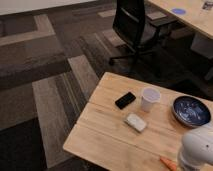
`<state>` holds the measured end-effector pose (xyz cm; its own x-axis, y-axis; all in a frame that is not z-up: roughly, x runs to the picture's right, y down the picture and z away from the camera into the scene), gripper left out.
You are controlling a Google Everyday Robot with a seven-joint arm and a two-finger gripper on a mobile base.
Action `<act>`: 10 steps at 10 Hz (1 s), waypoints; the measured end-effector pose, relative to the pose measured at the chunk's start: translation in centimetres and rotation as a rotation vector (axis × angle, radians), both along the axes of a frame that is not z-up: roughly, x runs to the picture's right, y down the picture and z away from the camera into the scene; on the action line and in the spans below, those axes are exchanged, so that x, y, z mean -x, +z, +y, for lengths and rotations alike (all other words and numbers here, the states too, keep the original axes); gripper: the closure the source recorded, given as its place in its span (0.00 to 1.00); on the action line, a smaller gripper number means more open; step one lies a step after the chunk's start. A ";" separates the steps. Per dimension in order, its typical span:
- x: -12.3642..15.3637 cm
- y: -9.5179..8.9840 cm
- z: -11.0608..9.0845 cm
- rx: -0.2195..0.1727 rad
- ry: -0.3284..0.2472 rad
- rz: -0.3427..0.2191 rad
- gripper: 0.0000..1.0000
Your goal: Place the pepper in the ceramic bowl
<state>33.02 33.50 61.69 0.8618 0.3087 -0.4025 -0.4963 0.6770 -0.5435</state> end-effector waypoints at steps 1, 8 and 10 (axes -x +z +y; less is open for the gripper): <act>-0.1 0.4 0.4 -0.002 0.003 0.000 0.35; -0.7 1.7 3.3 0.015 0.032 0.026 0.37; -0.5 1.9 3.2 0.004 0.032 0.018 0.68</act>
